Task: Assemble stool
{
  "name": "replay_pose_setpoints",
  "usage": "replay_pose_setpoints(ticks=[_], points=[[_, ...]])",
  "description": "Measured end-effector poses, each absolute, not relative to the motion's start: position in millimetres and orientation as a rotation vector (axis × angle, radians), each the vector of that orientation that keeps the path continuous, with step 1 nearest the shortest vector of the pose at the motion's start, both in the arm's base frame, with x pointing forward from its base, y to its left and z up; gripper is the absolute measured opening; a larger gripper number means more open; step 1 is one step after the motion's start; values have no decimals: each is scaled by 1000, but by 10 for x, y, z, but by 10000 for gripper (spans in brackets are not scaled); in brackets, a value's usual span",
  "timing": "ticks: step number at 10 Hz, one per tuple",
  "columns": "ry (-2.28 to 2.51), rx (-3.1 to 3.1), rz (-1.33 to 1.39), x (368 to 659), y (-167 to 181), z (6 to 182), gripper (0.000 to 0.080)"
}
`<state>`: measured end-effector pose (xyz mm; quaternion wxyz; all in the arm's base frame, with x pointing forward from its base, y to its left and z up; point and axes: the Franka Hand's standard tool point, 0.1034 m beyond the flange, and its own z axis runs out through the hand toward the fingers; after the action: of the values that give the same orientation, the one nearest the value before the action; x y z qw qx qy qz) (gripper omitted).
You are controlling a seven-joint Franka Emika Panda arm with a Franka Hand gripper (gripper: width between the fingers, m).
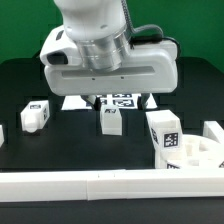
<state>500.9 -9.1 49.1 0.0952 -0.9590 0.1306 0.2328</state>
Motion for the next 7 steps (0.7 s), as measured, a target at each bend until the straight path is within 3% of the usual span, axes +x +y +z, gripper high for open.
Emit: replay_pose_setpoints(ticks=[2, 7], points=[[351, -2808, 905, 4978, -233, 397, 649], [406, -2787, 954, 4944, -237, 359, 649]])
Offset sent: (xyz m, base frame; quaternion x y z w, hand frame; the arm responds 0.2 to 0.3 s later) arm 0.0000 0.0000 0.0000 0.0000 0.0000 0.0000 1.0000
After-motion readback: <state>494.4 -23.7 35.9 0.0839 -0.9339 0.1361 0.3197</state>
